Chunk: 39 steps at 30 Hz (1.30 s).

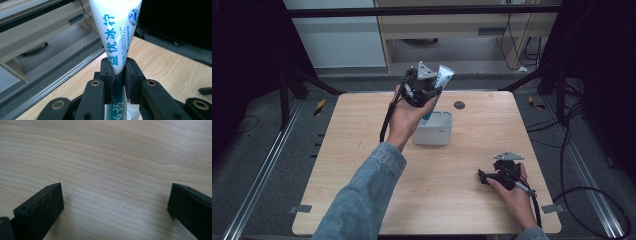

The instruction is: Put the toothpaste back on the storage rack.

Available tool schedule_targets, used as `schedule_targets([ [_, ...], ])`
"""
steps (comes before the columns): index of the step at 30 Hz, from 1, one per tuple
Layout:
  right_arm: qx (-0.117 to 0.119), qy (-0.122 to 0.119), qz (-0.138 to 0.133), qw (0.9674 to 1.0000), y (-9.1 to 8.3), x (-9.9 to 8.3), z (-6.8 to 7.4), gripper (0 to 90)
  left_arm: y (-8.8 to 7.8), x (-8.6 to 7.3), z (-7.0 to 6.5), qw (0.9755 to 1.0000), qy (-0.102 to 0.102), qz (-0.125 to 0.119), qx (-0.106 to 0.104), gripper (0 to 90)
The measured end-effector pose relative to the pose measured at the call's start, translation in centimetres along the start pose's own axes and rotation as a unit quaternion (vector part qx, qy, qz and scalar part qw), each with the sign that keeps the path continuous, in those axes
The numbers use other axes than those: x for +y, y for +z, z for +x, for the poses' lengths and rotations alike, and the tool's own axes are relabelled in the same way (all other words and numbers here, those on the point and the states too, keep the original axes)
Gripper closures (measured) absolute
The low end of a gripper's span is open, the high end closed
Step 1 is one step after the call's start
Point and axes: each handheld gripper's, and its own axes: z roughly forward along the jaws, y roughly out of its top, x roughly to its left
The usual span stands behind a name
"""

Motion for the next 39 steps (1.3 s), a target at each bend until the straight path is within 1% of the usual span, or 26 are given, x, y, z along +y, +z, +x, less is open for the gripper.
schedule_targets([
  [2,0.0,-0.001,0.0,1.0,0.0,0.0,0.0,0.6,0.2,0.1,0.0,1.0,0.0,-0.003,0.003,78.4],
  [4,0.0,-0.001,0.0,1.0,0.0,0.0,0.0,0.6,0.6,-0.1,0.2,0.9999,-0.008,-0.009,0.004,78.4],
  [5,0.0,-0.001,0.0,1.0,0.0,0.0,0.0,0.6,0.6,-0.1,0.2,0.9999,-0.008,-0.009,0.004,78.4],
  [9,0.0,0.001,0.0,1.0,0.0,0.0,0.0,0.6,1.3,-0.1,0.1,0.9995,-0.009,-0.026,0.012,78.4],
  [10,0.0,0.001,0.0,1.0,0.0,0.0,0.0,0.6,1.3,-0.1,0.1,0.9995,-0.009,-0.026,0.012,78.4],
  [13,0.001,0.001,-0.001,1.0,0.0,0.0,0.0,0.7,2.1,-0.3,0.2,0.9996,-0.013,-0.025,0.008,78.4],
  [15,0.0,-0.001,0.0,1.0,0.0,0.0,0.0,0.7,2.8,-0.7,0.4,0.9996,-0.019,-0.022,0.005,78.4],
  [16,0.0,0.0,0.0,1.0,0.0,0.0,0.0,0.7,2.8,-0.7,0.4,0.9996,-0.019,-0.022,0.005,78.4],
  [19,0.001,0.0,0.0,1.0,0.0,0.0,0.0,0.7,3.4,-1.1,0.7,0.9994,-0.013,-0.031,0.008,78.4],
  [21,0.001,0.001,-0.001,1.0,0.0,0.0,0.0,0.7,3.8,-1.4,0.9,0.9991,-0.016,-0.038,0.007,78.4],
  [28,0.001,0.0,0.0,1.0,0.0,0.0,0.0,0.7,4.4,-2.0,1.2,0.9992,-0.019,-0.034,0.008,78.3],
  [31,0.002,-0.001,0.0,1.0,0.0,0.0,0.0,0.7,4.7,-2.5,1.4,0.9993,-0.02,-0.032,0.008,78.3],
  [39,0.003,0.001,0.0,1.0,0.0,0.0,0.0,0.7,5.1,-3.4,1.8,0.9991,-0.027,-0.033,0.01,78.3],
])
